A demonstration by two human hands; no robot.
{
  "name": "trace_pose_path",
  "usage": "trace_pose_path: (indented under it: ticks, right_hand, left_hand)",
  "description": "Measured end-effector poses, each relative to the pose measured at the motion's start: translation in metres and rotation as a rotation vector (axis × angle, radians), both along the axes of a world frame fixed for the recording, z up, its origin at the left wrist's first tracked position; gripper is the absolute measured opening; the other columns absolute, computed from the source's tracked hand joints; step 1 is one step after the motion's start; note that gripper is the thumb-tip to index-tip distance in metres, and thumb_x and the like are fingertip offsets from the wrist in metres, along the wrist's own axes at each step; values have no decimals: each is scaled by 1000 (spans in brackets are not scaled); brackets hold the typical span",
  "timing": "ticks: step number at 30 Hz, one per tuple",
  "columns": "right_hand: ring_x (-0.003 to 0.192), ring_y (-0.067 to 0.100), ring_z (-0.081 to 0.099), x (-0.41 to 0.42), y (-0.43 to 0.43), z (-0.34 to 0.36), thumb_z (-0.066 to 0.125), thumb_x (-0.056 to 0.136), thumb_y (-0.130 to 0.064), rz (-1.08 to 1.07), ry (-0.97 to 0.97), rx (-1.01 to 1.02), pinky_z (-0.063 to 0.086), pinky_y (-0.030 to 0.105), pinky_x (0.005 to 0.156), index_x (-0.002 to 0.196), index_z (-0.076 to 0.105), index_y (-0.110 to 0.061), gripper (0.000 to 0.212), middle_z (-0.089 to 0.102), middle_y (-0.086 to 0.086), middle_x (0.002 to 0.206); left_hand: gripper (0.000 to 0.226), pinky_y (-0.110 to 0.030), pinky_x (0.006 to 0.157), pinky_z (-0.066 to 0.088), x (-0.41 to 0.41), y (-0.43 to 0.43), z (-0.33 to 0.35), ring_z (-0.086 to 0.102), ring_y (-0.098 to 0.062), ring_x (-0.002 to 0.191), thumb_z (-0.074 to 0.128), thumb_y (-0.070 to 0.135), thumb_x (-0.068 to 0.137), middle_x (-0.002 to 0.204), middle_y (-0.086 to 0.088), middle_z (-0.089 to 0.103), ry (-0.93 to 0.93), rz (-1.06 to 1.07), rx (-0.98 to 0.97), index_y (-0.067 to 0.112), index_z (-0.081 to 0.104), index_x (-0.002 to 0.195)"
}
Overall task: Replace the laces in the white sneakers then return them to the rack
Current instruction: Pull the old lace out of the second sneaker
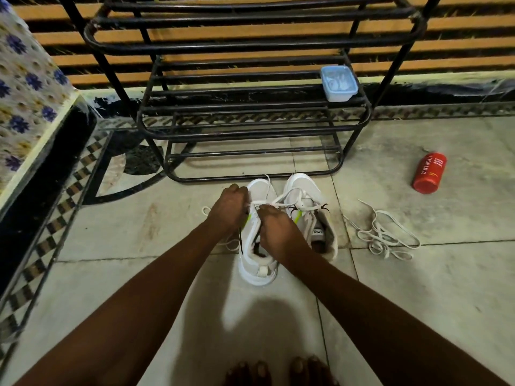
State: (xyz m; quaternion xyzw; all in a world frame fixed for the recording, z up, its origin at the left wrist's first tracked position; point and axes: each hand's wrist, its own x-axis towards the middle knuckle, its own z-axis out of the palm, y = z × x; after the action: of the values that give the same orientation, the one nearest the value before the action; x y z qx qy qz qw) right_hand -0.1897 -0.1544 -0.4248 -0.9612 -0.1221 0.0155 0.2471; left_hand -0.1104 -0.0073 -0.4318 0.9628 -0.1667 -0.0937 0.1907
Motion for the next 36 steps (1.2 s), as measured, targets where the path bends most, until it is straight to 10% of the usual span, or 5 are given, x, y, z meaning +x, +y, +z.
trace_pose_path:
  ticks: [14, 20, 26, 33, 36]
  right_hand:
    - [100, 38, 66, 3, 4, 2, 55, 83, -7, -85, 143, -200, 52, 37, 82, 110, 60, -7, 28, 69, 16, 104]
    - [96, 39, 66, 3, 3, -2, 55, 81, -7, -73, 121, -233, 51, 37, 79, 109, 60, -8, 29, 69, 15, 102]
    - [99, 37, 67, 4, 1, -3, 54, 83, -6, -14, 67, -284, 50, 37, 79, 112, 59, -8, 29, 68, 12, 107]
    - [95, 40, 68, 5, 7, -2, 53, 81, -1, -46, 86, -300, 53, 40, 79, 102, 62, -6, 23, 68, 17, 102]
    - [95, 40, 68, 6, 7, -1, 56, 80, -4, -63, 102, -310, 53, 38, 79, 103, 61, -7, 24, 69, 17, 101]
  left_hand:
    - [30, -46, 68, 44, 9, 12, 33, 57, -42, 98, 50, -11, 86, 112, -20, 55, -371, 31, 112, -1, 58, 112]
    - [32, -44, 70, 50, 27, 38, 69, 55, -29, 82, 43, -19, 77, 95, -15, 56, -615, 398, -422, 6, 56, 92]
    - [25, -33, 56, 47, 20, 18, 58, 55, -18, 55, 35, -3, 105, 83, -7, 65, -145, 539, -1073, 16, 45, 93]
    - [23, -38, 82, 48, 19, 35, 21, 58, -32, 102, 62, 37, 98, 97, -6, 72, 5, -224, 151, 17, 67, 107]
    - [15, -38, 77, 49, 17, 34, 21, 57, -31, 102, 60, 25, 97, 103, -5, 69, -98, -158, 126, 22, 73, 103]
